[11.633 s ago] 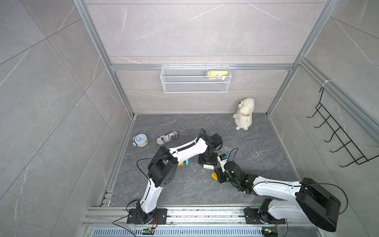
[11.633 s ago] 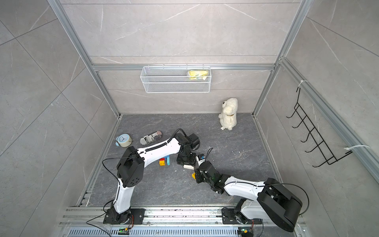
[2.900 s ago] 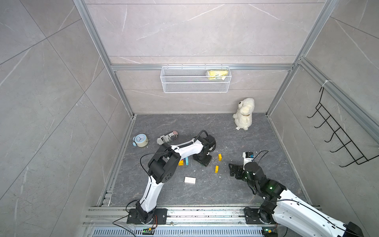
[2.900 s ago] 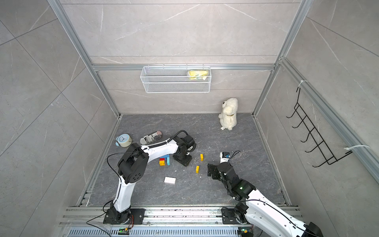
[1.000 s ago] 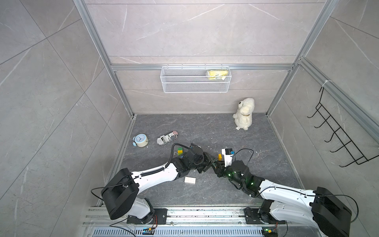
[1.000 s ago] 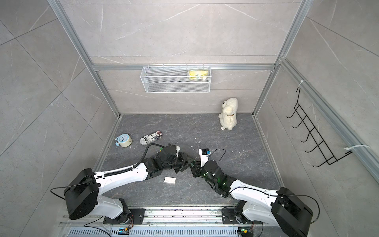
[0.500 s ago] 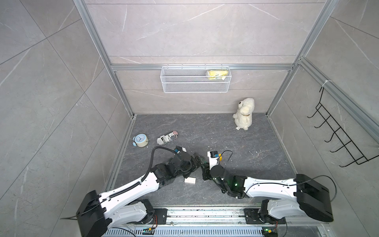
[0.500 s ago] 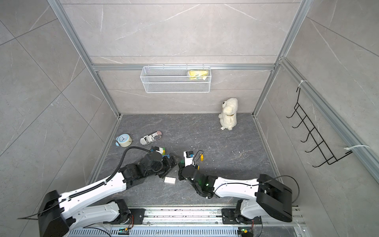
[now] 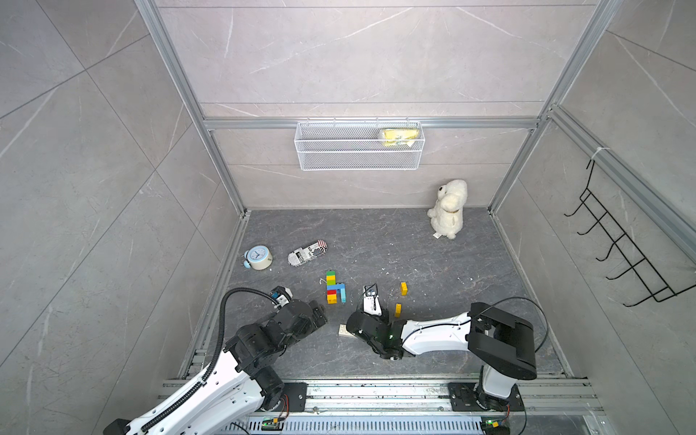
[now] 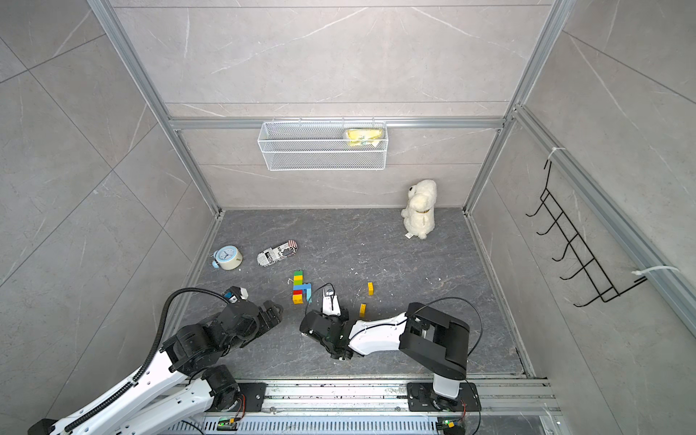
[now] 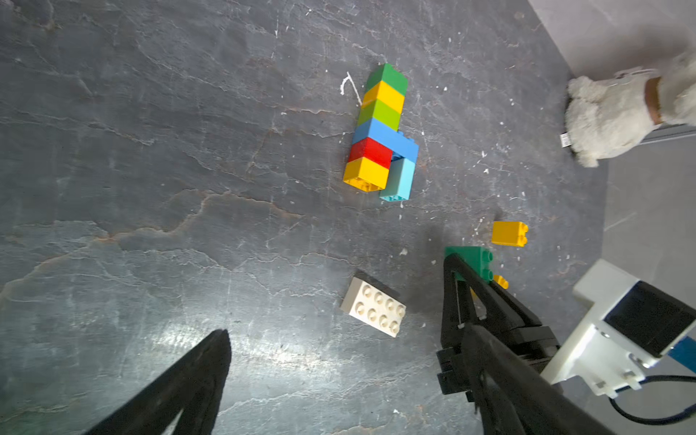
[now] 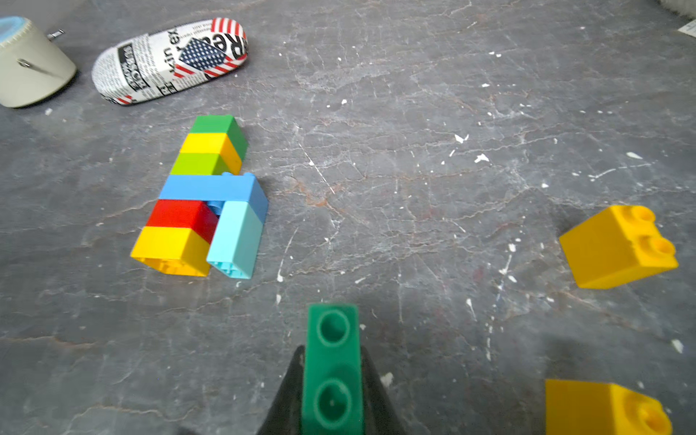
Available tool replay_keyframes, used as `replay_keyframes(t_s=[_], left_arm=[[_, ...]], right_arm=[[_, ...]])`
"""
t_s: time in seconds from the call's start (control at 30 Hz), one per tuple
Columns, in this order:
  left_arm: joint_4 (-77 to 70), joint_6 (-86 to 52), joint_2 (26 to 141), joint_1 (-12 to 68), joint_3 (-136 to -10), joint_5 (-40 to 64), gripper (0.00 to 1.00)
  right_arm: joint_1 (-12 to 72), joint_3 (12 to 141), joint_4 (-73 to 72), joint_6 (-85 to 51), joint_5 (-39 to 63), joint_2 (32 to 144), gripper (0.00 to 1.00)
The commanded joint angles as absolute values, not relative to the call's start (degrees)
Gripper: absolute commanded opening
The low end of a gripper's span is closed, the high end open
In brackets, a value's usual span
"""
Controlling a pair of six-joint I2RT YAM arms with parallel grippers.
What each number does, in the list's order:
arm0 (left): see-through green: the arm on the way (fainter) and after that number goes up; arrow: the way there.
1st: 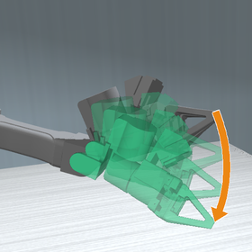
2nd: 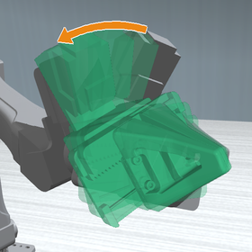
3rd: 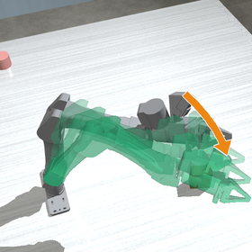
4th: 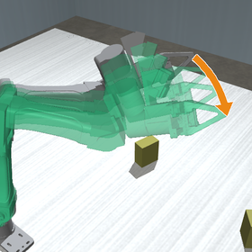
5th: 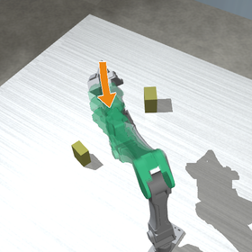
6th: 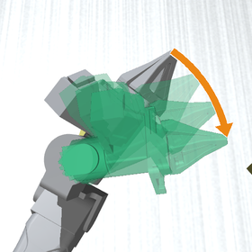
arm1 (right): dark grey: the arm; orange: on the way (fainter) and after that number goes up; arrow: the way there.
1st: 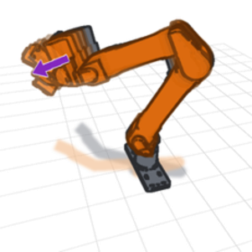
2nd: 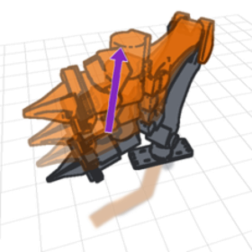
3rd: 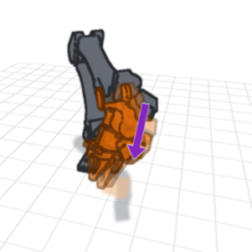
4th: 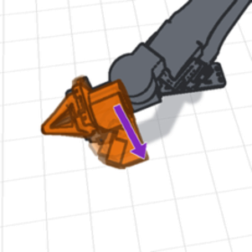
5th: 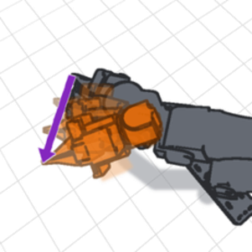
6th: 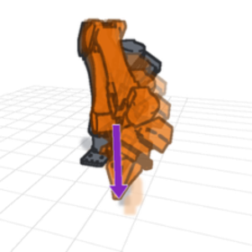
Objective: Assemble the letter h with lego
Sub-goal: Adjust the lego brick at the center of the board, then pick up the lego brick from the center of the board.
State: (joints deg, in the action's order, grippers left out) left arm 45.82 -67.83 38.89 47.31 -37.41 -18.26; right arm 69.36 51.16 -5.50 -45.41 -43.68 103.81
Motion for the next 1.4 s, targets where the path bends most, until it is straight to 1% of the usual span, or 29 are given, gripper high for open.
replay_keyframes(t_s=[0.0,0.17,0.33,0.37,0.43,0.5,0.57,0.63,0.7,0.83,1.1,1.27,1.37], left_arm=[[46.72,-63.56,41.11,46.93,-36.63,-18.03,0.99],[43.63,-62.58,44.86,46.74,-35.04,-15.51,0.99],[41.54,-63.08,45.63,46.76,-33.22,-14.03,0.99],[41.13,-63.26,45.55,46.76,-32.88,-13.81,0.99],[40.23,-63.37,45.28,46.76,-32.03,-13.15,0.99],[39.95,-63.67,45.09,46.76,-31.58,-13.03,1.00],[39.81,-63.93,45.00,46.76,-31.31,-13.03,0.99],[39.64,-63.93,45.15,46.76,-31.29,-12.71,0.99],[39.51,-63.98,45.55,46.76,-31.47,-12.33,0.99],[39.39,-63.73,46.55,46.76,-32.29,-11.90,0.99],[39.64,-61.17,49.39,46.76,-35.08,-10.89,0.99],[39.20,-57.21,55.37,46.76,-37.97,-6.56,0.99],[38.76,-55.60,61.23,47.38,-40.39,-2.58,0.99]], right_arm=[[69.38,52.54,-1.38,-48.79,-44.89,106.58,0.05],[68.49,51.05,-3.26,-49.90,-43.13,108.47,0.06],[67.94,50.53,-5.13,-50.25,-41.46,109.98,0.09],[67.85,50.51,-5.31,-50.32,-41.25,110.19,0.11],[67.85,50.30,-5.47,-50.86,-41.15,110.48,0.20],[67.85,50.02,-6.01,-50.75,-40.88,110.31,0.21],[67.85,49.93,-5.98,-50.70,-40.83,110.02,0.25],[67.81,49.83,-5.92,-50.72,-40.82,109.57,0.36],[67.81,49.81,-5.74,-50.69,-40.62,108.95,0.44],[67.79,50.05,-4.59,-50.65,-40.00,106.88,0.62],[67.10,52.03,0.35,-48.08,-35.60,96.79,0.80],[64.43,53.23,4.81,-46.04,-29.65,89.51,0.84],[60.46,50.54,5.45,-43.55,-24.49,82.46,0.85]])
